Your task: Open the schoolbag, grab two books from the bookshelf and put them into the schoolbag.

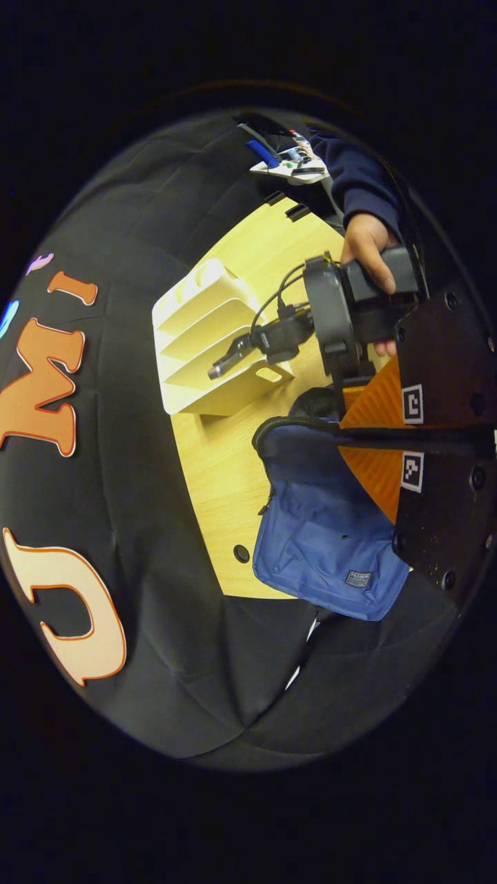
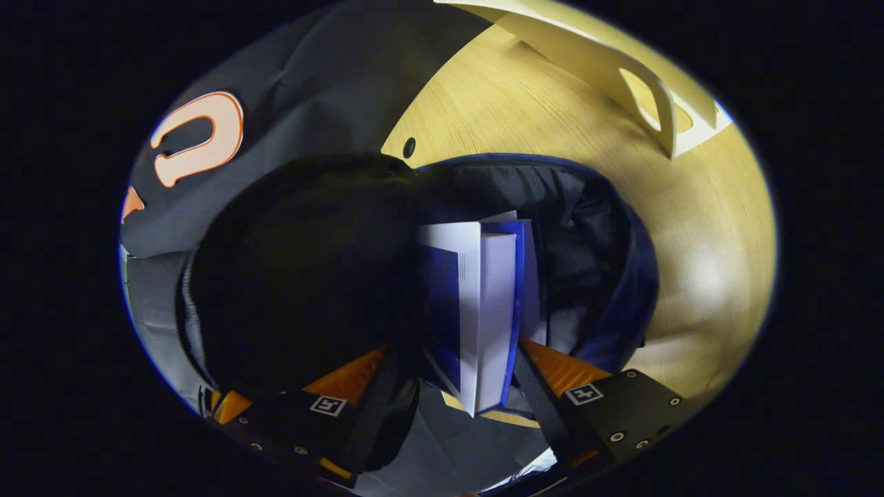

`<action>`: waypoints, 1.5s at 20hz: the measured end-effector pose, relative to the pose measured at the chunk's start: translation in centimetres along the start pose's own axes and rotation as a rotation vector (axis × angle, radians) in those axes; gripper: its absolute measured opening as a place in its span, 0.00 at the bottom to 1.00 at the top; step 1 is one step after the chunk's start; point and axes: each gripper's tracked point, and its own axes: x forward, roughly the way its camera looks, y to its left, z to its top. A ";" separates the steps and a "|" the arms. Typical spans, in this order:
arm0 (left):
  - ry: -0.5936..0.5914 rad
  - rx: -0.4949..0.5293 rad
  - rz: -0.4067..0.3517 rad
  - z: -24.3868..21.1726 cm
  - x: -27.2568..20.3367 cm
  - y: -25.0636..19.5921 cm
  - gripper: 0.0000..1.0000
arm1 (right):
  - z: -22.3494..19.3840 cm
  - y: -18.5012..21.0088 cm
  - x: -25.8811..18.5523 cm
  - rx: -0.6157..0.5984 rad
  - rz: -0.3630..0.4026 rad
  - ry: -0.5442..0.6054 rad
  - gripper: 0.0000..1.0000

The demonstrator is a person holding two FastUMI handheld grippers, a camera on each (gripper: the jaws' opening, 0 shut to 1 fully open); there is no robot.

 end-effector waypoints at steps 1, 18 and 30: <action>-0.001 -0.006 0.003 0.0 0.0 0.0 0.00 | 0.2 0.2 -0.9 -0.011 0.013 -0.007 0.98; 0.035 -0.017 0.069 -3.1 3.9 -4.9 0.00 | 10.9 -2.7 -19.3 -0.389 -0.081 -0.518 0.97; 0.038 -0.020 0.167 -7.7 10.4 -9.6 0.11 | 14.0 -10.2 -29.2 -0.396 -0.205 -0.646 0.97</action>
